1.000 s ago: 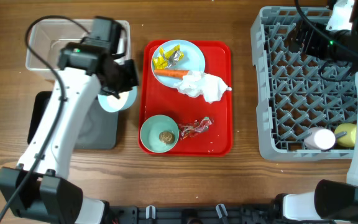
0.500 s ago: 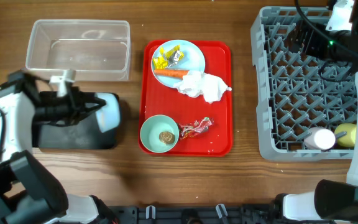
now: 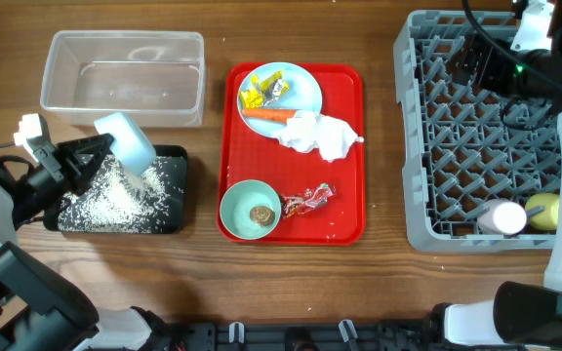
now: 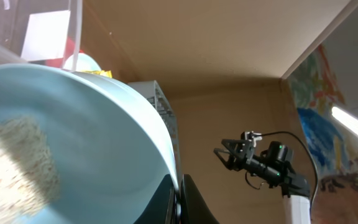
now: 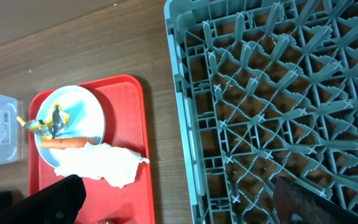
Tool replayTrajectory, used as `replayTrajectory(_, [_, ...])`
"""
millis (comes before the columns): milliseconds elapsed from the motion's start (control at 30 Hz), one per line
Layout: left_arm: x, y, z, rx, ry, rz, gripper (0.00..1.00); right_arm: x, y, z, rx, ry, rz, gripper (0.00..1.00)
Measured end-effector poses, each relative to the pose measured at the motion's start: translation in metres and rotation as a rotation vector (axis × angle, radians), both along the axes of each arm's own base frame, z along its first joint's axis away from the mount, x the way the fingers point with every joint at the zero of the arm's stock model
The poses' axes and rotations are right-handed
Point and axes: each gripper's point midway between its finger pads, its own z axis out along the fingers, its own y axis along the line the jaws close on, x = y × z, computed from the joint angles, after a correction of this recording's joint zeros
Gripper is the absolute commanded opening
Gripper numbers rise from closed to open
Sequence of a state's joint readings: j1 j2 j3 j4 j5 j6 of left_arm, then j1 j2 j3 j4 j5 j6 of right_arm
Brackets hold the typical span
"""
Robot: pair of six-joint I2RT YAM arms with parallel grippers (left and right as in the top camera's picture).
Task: Sort waste into correct bins and load items into the dishwasher rack
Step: 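Tip the rice from the white bowl onto the black tray, then set the empty white bowl back on the red tray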
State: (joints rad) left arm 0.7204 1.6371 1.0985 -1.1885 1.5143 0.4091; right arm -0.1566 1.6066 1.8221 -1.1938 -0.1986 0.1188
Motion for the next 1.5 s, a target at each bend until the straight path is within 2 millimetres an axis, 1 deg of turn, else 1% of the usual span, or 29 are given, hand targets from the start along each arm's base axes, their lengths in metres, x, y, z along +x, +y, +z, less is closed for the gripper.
replayTrajectory(267, [0.001,0.0,0.005,-0.052,0.016,0.007,0.04,-0.001,0.0,0.0,0.0,0.003,0.0,0.99])
replayTrajectory(633, [0.002,0.002,0.005,-0.035,-0.002,0.006,0.04,-0.004,0.001,-0.003,0.003,0.021,0.0,1.0])
replayTrajectory(733, [0.0,0.001,-0.005,-0.014,0.058,0.001,0.04,-0.005,0.001,-0.003,0.004,0.023,0.0,1.0])
replayTrajectory(767, [-0.002,-0.001,-0.003,-0.044,0.078,0.002,0.04,-0.005,0.001,-0.003,0.004,0.023,0.0,1.0])
replayTrajectory(800, [-0.001,-0.001,-0.001,-0.048,0.063,0.003,0.04,-0.005,0.001,-0.003,0.004,0.024,0.0,0.99])
replayTrajectory(967, [0.001,-0.001,-0.004,-0.029,0.062,-0.003,0.04,-0.005,0.001,-0.003,0.004,0.024,0.0,1.0])
replayTrajectory(1033, [0.004,-0.015,-0.003,-0.015,0.045,-0.049,0.04,-0.005,0.001,-0.003,0.004,0.025,0.0,0.99])
replayTrajectory(1100, [0.008,-0.042,0.002,0.025,0.013,-0.141,0.04,-0.005,0.001,-0.003,0.004,0.023,0.0,0.99])
replayTrajectory(1133, [0.014,-0.064,0.009,0.087,-0.024,-0.222,0.04,-0.005,0.001,-0.003,0.004,0.024,0.0,1.0])
replayTrajectory(1167, [0.018,-0.081,0.012,0.144,-0.045,-0.28,0.04,-0.005,0.001,-0.003,0.004,0.025,0.0,0.99])
replayTrajectory(1200, [0.024,-0.106,0.013,0.251,-0.061,-0.357,0.04,-0.005,0.001,-0.003,0.004,0.025,-0.001,1.0])
replayTrajectory(1233, [0.031,-0.13,0.008,0.361,-0.062,-0.413,0.04,-0.006,0.001,-0.004,0.005,0.029,0.0,1.0])
replayTrajectory(1300, [0.045,-0.171,-0.019,0.599,-0.017,-0.455,0.04,-0.007,0.001,-0.005,0.006,0.035,0.0,0.99])
replayTrajectory(1333, [0.048,-0.192,-0.034,0.732,0.001,-0.46,0.04,-0.008,0.001,-0.005,0.006,0.039,-0.001,1.0])
replayTrajectory(1367, [0.05,-0.209,-0.044,0.858,-0.008,-0.455,0.04,-0.008,0.001,-0.005,0.006,0.039,0.0,1.0])
replayTrajectory(1433, [0.049,-0.244,-0.057,1.089,-0.061,-0.432,0.04,-0.008,0.001,-0.005,0.006,0.04,0.0,1.0])
replayTrajectory(1500, [0.048,-0.273,-0.058,1.221,-0.149,-0.408,0.04,-0.008,0.001,-0.005,0.006,0.04,0.0,1.0])
